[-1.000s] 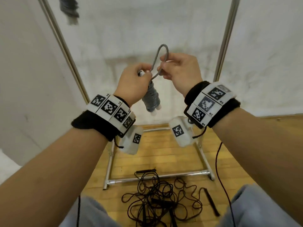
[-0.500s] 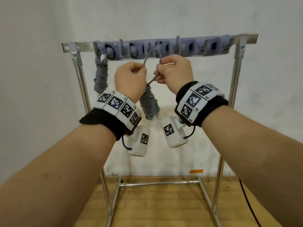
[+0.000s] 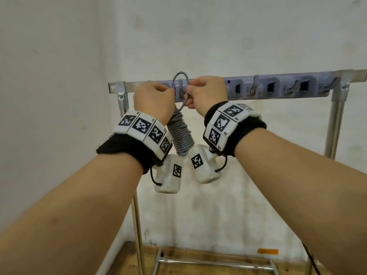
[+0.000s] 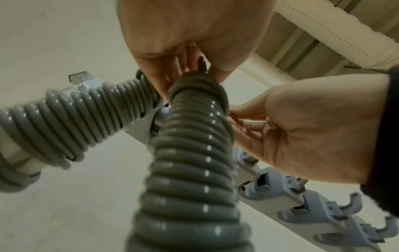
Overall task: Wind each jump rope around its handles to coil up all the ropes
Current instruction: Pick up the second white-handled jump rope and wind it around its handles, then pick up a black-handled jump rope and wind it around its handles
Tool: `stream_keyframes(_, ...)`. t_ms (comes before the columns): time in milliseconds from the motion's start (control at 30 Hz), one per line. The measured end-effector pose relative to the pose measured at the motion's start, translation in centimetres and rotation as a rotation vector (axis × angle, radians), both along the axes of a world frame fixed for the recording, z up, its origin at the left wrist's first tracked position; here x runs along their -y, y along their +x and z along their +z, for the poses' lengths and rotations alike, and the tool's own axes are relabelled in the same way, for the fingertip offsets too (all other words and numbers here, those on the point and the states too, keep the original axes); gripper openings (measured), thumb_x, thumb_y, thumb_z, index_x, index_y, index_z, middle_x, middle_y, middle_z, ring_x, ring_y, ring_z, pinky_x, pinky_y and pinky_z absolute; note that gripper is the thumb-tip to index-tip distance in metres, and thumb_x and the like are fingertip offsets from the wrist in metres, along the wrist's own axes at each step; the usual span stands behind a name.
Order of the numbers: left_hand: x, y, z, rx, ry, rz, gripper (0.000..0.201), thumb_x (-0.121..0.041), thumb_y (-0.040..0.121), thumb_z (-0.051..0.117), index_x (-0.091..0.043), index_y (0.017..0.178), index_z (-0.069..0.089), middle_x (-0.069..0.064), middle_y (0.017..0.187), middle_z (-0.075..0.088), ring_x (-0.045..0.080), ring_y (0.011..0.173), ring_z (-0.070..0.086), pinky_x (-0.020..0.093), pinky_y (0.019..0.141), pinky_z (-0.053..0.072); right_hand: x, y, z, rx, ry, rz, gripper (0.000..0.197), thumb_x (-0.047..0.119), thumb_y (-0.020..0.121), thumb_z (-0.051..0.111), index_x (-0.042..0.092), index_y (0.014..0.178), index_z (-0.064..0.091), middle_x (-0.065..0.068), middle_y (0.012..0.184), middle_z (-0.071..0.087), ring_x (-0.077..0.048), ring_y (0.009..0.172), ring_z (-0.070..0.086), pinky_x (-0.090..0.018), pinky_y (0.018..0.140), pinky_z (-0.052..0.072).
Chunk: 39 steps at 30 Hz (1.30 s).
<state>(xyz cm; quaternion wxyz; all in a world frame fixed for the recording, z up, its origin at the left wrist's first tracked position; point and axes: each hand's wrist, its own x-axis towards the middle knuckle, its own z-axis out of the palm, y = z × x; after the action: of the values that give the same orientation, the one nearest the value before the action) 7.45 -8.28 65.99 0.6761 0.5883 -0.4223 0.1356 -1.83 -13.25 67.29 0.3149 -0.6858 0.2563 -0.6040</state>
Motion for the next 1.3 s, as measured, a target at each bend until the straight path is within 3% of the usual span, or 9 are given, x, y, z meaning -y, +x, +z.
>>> stream_keyframes(133, 0.2, 0.1, 0.2, 0.129, 0.127, 0.068, 0.017, -0.012, 0.074, 0.058, -0.007, 0.07, 0.074, 0.01, 0.071, 0.071, 0.027, 0.068, 0.066, 0.032, 0.059, 0.055, 0.6, 0.3, -0.5, -0.036, 0.077, 0.013, 0.026, 0.006, 0.087, 0.059, 0.02, 0.065, 0.056, -0.009, 0.064, 0.065, -0.023, 0.056, 0.063, -0.037, 0.061, 0.058)
stream_keyframes(267, 0.3, 0.5, -0.8, 0.213, 0.225, 0.085, 0.017, -0.012, 0.077, 0.057, -0.01, 0.074, 0.073, 0.006, 0.07, 0.069, 0.021, 0.068, 0.064, 0.027, 0.056, 0.05, 0.6, -0.2, -2.2, -0.07, 0.099, 0.006, 0.02, 0.006, 0.086, 0.061, 0.017, 0.07, 0.059, -0.009, 0.067, 0.068, -0.02, 0.056, 0.066, -0.027, 0.052, 0.056)
stream_keyframes(400, -0.2, 0.4, -1.8, 0.295, 0.237, 0.136, 0.019, -0.028, 0.085, 0.056, -0.018, 0.077, 0.07, -0.004, 0.071, 0.065, 0.019, 0.074, 0.063, 0.025, 0.059, 0.044, 0.0, -0.3, -3.3, -0.09, 0.076, -0.018, 0.018, 0.011, 0.086, 0.062, 0.017, 0.069, 0.063, -0.007, 0.073, 0.07, -0.024, 0.072, 0.07, -0.039, 0.072, 0.059)
stream_keyframes(467, -0.5, 0.2, -2.7, 0.369, 0.218, 0.176, 0.024, -0.04, 0.086, 0.054, -0.021, 0.093, 0.068, -0.003, 0.089, 0.067, 0.019, 0.086, 0.062, 0.028, 0.07, 0.046, -0.5, -0.6, -4.1, -0.112, 0.047, -0.047, 0.007, 0.012, 0.085, 0.063, 0.016, 0.08, 0.066, -0.007, 0.087, 0.071, -0.024, 0.085, 0.068, -0.042, 0.082, 0.055)
stream_keyframes(600, -1.8, -0.5, -6.5, 0.545, 0.076, 0.138, 0.024, -0.034, 0.088, 0.056, -0.015, 0.102, 0.06, -0.001, 0.103, 0.051, 0.015, 0.09, 0.049, 0.021, 0.072, 0.03, -1.3, -2.2, -7.3, -0.174, 0.016, -0.13, 0.015, 0.014, 0.084, 0.06, 0.013, 0.097, 0.067, -0.006, 0.098, 0.069, -0.024, 0.094, 0.064, -0.042, 0.088, 0.051)
stream_keyframes(733, -3.6, -1.7, -12.4, 0.669, 0.139, -0.036, 0.014, -0.023, 0.085, 0.057, -0.012, 0.094, 0.057, -0.008, 0.087, 0.042, 0.005, 0.075, 0.034, 0.017, 0.064, 0.024, -2.4, -4.8, -13.1, -0.348, 0.021, -0.132, 0.012, 0.013, 0.084, 0.056, 0.018, 0.079, 0.066, -0.002, 0.084, 0.068, -0.022, 0.082, 0.066, -0.039, 0.081, 0.053)
stream_keyframes(867, -5.2, -2.6, -20.3, 0.685, 0.445, -0.236, 0.012, -0.026, 0.084, 0.059, -0.02, 0.093, 0.055, -0.011, 0.071, 0.045, 0.012, 0.067, 0.045, 0.031, 0.063, 0.04, -3.5, -7.7, -21.8, -0.577, 0.093, -0.084, 0.013, 0.015, 0.087, 0.056, 0.013, 0.086, 0.068, -0.001, 0.082, 0.066, -0.02, 0.079, 0.064, -0.031, 0.077, 0.05)
stream_keyframes(1033, -7.4, -3.4, -33.0, 0.652, 0.822, -0.446, 0.011, -0.033, 0.08, 0.06, -0.027, 0.088, 0.056, -0.014, 0.07, 0.05, 0.011, 0.068, 0.051, 0.032, 0.063, 0.046, -5.6, -12.0, -34.7, -0.843, 0.253, -0.024, 0.01, 0.019, 0.089, 0.056, 0.02, 0.085, 0.066, 0.012, 0.075, 0.056, -0.002, 0.066, 0.051, -0.004, 0.058, 0.036)
stream_keyframes(1300, -7.4, -4.7, -49.4, 0.601, 1.286, -0.602, 0.027, -0.045, 0.083, 0.057, -0.029, 0.104, 0.063, -0.015, 0.087, 0.049, 0.013, 0.087, 0.054, 0.027, 0.071, 0.043, -6.4, -14.0, -51.2, -1.346, 0.54, 0.139, 0.02, 0.03, 0.092, 0.052, 0.018, 0.091, 0.068, 0.0, 0.088, 0.066, -0.016, 0.08, 0.058, -0.027, 0.067, 0.043)
